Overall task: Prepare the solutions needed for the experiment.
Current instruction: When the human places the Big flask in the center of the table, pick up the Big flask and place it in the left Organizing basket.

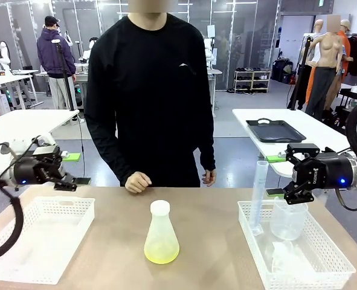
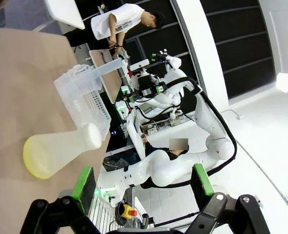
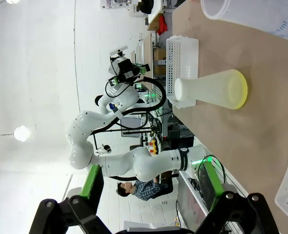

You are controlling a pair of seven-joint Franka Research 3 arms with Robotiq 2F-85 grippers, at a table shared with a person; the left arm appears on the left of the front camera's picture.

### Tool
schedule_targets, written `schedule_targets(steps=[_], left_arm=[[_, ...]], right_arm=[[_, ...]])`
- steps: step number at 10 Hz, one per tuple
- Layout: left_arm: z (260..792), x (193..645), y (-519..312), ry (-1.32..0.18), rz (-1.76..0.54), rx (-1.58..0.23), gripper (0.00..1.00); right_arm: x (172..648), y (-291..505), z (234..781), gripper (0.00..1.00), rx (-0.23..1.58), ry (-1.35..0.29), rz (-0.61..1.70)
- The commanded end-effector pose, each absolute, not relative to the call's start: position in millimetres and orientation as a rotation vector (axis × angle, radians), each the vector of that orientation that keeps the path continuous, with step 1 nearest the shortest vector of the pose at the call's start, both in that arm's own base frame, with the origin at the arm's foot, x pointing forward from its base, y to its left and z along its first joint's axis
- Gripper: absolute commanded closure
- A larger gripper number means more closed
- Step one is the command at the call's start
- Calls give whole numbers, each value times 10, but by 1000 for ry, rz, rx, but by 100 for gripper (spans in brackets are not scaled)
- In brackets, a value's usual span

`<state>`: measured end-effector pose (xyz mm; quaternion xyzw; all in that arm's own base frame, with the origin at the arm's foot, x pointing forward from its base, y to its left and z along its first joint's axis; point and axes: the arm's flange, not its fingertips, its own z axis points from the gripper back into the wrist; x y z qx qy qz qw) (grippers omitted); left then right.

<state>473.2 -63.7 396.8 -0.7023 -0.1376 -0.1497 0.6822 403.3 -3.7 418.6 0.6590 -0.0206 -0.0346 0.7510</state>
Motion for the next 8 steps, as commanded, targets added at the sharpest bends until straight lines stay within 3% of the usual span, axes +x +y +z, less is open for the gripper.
schedule_targets(steps=[1,7,8], left_arm=[[4208,4889,-1018,-344,-446,-1566,0],[4380,5533,-2119,-619,-929,-1448,0],[4539,5220,-1920,-505,-799,-1469,0]], right_arm=[[4029,-30,4212,0,1445,-50,-69],[4029,-30,4212,0,1445,-50,-69],[4029,-30,4212,0,1445,-50,-69]])
